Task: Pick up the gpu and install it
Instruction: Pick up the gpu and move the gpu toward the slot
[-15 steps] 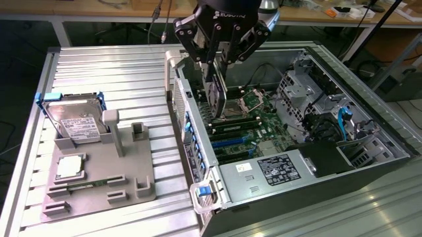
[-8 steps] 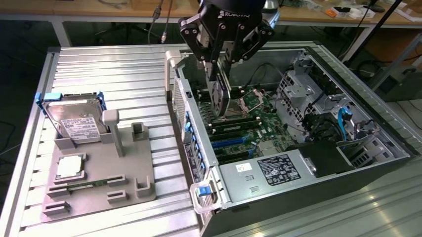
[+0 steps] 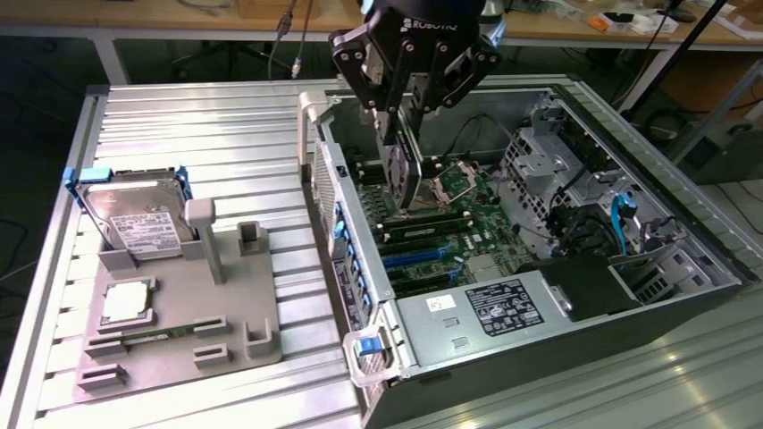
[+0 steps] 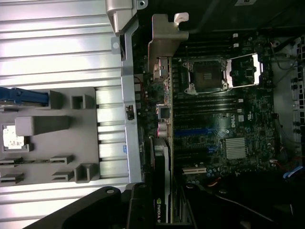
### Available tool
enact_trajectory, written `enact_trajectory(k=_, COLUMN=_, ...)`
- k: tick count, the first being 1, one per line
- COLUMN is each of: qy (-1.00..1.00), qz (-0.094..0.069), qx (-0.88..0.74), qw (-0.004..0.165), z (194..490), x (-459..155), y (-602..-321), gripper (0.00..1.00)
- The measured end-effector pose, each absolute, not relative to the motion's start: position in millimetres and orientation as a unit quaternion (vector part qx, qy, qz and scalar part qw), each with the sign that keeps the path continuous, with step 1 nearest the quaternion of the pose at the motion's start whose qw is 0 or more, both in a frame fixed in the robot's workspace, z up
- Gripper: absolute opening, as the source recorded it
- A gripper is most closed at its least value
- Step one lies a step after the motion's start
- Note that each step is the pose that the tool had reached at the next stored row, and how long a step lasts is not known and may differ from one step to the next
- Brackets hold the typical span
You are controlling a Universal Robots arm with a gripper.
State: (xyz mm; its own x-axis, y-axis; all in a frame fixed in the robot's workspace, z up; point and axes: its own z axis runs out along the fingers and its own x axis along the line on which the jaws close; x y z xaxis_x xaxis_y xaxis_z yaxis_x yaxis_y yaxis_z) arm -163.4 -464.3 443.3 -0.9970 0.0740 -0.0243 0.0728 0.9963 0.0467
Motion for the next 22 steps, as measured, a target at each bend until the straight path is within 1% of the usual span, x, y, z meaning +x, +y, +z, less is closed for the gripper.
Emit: enact_trajectory(k=22, qy=0.999, qz=0.023, qx=0.037, qw=0.013, z=443.3, x=-148.5, y=-464.2, gripper=0.27)
